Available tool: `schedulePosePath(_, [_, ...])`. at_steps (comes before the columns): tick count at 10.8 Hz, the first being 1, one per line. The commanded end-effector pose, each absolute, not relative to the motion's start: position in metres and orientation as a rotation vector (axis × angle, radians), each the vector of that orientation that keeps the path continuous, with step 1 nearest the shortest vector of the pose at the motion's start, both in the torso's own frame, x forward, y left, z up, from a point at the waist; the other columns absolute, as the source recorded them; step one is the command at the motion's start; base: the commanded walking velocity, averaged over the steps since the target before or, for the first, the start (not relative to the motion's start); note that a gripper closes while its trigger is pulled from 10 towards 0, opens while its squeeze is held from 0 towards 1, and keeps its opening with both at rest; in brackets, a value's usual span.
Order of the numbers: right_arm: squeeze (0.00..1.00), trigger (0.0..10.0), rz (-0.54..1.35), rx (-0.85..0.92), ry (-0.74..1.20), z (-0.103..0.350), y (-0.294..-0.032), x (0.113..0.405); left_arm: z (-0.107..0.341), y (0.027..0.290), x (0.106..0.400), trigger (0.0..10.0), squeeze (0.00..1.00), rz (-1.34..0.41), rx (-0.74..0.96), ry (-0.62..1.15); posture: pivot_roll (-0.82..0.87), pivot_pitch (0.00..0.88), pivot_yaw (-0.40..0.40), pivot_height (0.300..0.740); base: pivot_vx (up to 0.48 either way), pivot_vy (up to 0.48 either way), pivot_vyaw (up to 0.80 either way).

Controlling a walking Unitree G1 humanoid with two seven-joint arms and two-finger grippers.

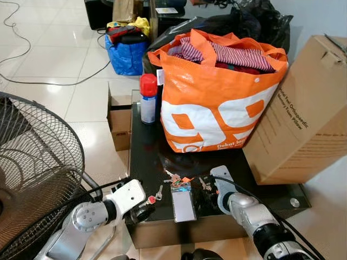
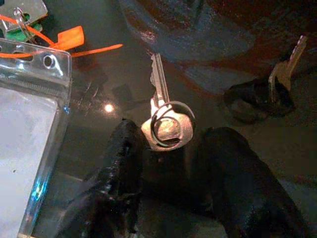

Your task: Hang keys on a hook

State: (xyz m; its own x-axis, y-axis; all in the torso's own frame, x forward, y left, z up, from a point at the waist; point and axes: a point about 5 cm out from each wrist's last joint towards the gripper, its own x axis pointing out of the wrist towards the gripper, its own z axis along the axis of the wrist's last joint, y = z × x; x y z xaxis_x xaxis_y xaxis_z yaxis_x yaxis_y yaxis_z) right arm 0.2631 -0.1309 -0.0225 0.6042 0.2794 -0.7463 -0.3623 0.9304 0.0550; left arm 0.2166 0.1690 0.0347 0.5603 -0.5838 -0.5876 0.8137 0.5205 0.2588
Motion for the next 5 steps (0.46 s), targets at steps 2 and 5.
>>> schedulePosePath(2, [0.00,0.0,0.359,-0.095,0.852,-0.0239,-0.1360,0.2628,0.0294,0.1698,0.2205,10.0,0.99,-0.866,0.542,0.437,-0.09,0.078,-0.098,0.740,0.000,0.000,0.00])
schedulePosePath(5, [0.00,0.0,0.358,-0.099,0.853,-0.0253,-0.1389,0.2621,0.0332,0.1678,0.2259,10.0,0.99,-0.867,0.533,0.389,-0.08,0.063,-0.095,0.740,0.000,0.000,0.00])
